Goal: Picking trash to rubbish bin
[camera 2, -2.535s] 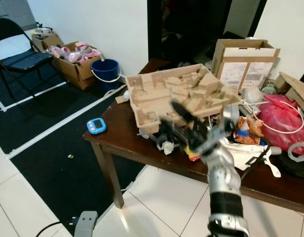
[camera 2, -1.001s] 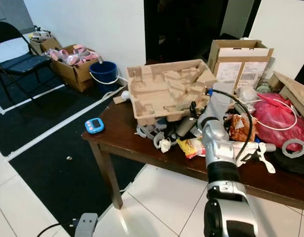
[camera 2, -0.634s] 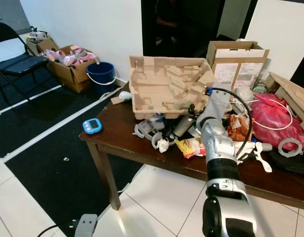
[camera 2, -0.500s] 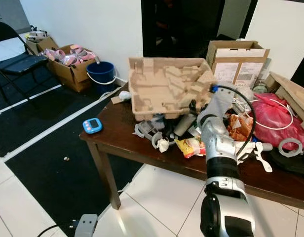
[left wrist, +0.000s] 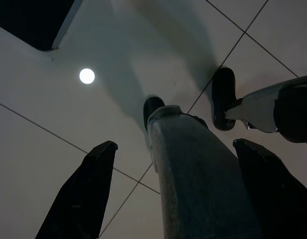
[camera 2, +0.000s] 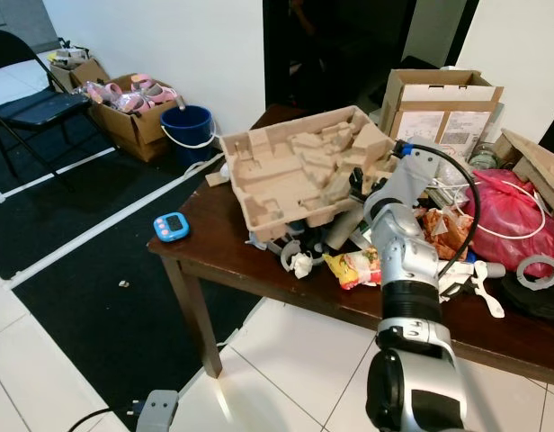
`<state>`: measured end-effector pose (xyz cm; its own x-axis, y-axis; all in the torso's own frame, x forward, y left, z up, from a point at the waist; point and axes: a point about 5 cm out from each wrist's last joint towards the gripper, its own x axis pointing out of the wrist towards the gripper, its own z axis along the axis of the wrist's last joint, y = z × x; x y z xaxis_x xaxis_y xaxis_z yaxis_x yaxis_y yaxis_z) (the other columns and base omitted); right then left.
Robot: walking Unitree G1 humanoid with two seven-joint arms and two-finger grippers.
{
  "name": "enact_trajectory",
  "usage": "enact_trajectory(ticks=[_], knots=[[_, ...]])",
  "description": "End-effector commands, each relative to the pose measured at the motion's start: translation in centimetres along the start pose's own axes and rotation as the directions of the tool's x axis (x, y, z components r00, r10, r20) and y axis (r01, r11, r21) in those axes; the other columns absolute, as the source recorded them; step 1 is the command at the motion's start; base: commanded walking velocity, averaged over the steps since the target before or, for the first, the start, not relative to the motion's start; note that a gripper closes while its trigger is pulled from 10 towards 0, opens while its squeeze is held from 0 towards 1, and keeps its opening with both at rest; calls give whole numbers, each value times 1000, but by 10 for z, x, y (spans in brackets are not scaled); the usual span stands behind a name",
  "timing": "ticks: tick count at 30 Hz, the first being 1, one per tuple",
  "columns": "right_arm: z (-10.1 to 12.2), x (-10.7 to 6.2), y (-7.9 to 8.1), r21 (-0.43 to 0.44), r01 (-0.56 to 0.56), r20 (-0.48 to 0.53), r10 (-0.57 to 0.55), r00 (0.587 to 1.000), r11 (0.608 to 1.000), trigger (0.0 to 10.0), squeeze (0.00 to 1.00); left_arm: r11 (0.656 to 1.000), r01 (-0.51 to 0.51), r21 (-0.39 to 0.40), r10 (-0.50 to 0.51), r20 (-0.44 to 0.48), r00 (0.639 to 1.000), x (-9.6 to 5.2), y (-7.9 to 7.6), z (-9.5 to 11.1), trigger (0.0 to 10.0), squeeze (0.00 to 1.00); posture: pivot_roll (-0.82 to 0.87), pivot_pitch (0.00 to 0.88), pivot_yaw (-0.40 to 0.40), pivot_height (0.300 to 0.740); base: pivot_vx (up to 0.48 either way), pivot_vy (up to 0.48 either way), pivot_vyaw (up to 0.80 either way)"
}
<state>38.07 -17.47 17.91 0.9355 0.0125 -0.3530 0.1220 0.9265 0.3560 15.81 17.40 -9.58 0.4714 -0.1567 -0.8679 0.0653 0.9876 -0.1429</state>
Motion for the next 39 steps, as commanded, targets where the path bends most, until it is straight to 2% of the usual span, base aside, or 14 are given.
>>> enact_trajectory(ticks=[1,8,13,18,21,22,30,31,32,33,39], knots=[[-11,2,-4,-10,23,-55,-23,998,1000,10000,0,1000,9,-7,-10,-21,1000,1,-5,-5,10000,0,-24,64,-32,740,0,0,0],[-16,1,-5,-11,41,-88,-42,995,999,10000,0,1000,9,-9,-9,-19,1000,1,-5,-5,10000,0,-23,65,-32,740,0,0,0],[-7,0,-9,37,61,-44,-59,997,997,10000,0,1000,10,-10,-10,-19,1000,1,-5,-5,10000,0,-24,65,-32,740,0,0,0],[-5,-1,-10,31,74,-41,-73,996,997,10000,0,1000,12,-8,-12,-19,1000,1,-6,-5,10000,0,-27,66,-32,740,0,0,0],[-11,-1,-10,24,77,-79,-75,994,997,10000,0,1000,13,-8,-13,-19,1000,1,-6,-5,10000,0,-28,65,-34,740,0,0,0],[-21,-1,-8,23,70,-121,-67,990,997,10000,0,1000,14,-8,-14,-19,1000,1,-7,-5,10000,0,-28,65,-36,740,0,0,0],[-34,0,-2,76,49,-175,-35,984,996,10000,0,1000,14,-9,-15,-19,1000,1,-7,-6,10000,0,-25,68,-39,740,0,0,0],[-34,1,-1,83,49,-174,-34,984,995,7725,0,1000,14,-11,-15,-19,1000,1,-7,-6,10000,0,-25,68,-39,740,0,0,0],[-34,1,-1,88,49,-172,-33,984,995,7725,0,1000,14,-12,-15,-19,1000,1,-7,-6,10000,0,-25,68,-39,740,0,0,0],[-34,1,-1,100,51,-170,-34,985,994,0,0,1000,14,-12,-15,-19,1000,1,-7,-6,10000,0,-25,68,-39,740,0,0,0],[-34,0,-4,145,77,-163,-53,985,986,0,0,1000,15,-10,-15,-19,1000,1,-7,-6,10000,0,-25,69,-38,740,0,0,0]])
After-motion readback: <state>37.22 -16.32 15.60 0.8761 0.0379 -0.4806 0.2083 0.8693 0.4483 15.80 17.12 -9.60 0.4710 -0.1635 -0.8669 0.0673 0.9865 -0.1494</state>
